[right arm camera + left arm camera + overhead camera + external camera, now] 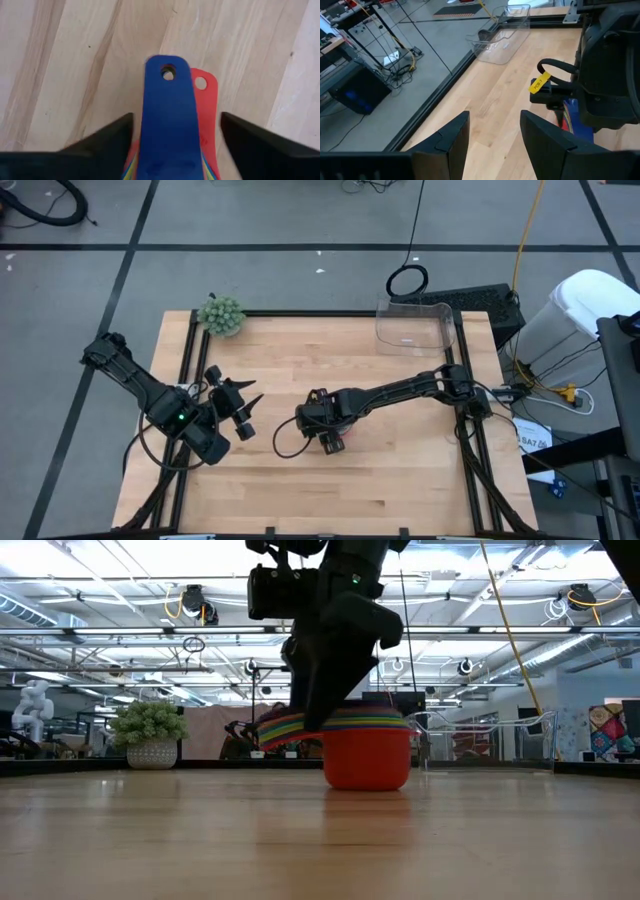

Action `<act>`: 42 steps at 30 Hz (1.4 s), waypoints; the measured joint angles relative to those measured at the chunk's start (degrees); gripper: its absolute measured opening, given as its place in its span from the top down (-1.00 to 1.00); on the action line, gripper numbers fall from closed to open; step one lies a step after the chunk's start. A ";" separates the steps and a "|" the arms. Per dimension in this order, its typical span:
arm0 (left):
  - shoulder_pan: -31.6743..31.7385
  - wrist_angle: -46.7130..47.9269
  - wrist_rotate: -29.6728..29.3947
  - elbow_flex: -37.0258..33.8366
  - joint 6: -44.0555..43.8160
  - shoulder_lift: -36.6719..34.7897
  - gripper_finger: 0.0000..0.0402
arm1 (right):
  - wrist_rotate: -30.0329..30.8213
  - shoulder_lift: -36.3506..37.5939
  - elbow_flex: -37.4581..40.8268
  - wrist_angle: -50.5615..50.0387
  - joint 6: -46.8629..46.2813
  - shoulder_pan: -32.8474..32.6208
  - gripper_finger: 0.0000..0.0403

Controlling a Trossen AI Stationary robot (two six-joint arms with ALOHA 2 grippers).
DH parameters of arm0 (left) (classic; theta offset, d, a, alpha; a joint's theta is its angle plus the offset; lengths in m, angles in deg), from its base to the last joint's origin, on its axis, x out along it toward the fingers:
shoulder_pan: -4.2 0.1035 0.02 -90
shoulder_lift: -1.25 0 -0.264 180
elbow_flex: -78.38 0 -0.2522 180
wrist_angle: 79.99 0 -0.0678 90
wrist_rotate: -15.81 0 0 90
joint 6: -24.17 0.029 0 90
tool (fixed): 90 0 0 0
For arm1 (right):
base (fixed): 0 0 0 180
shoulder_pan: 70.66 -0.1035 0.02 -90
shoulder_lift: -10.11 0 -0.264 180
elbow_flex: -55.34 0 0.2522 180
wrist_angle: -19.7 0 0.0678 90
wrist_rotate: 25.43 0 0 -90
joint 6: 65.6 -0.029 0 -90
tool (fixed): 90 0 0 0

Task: Nest measuring cups in basket
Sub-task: Stack the measuring cups on top of the orange measuring cup, then put the stack of measuring cups into the transparent bin

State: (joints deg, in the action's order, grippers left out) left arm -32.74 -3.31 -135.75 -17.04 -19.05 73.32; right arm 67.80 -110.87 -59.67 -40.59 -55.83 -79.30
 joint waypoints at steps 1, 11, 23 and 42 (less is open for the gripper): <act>0.00 0.02 0.00 0.00 0.00 0.00 0.11 | 0.07 0.04 0.00 0.00 -0.05 0.00 -0.44; 0.00 0.02 0.28 0.00 -0.04 0.00 0.11 | 1.53 0.04 0.02 -0.02 -0.69 0.19 -0.82; -1.45 -0.09 0.55 0.00 -0.39 0.00 0.11 | 1.09 0.06 9.17 8.66 -2.02 1.46 -0.76; -1.46 -0.13 0.55 0.00 -0.75 0.00 0.11 | 1.16 1.20 9.07 9.93 -0.32 1.46 0.04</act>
State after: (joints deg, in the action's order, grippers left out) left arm -34.21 -3.44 -135.21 -17.04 -19.80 73.32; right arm 68.97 -109.67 -50.60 -30.66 -56.14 -77.84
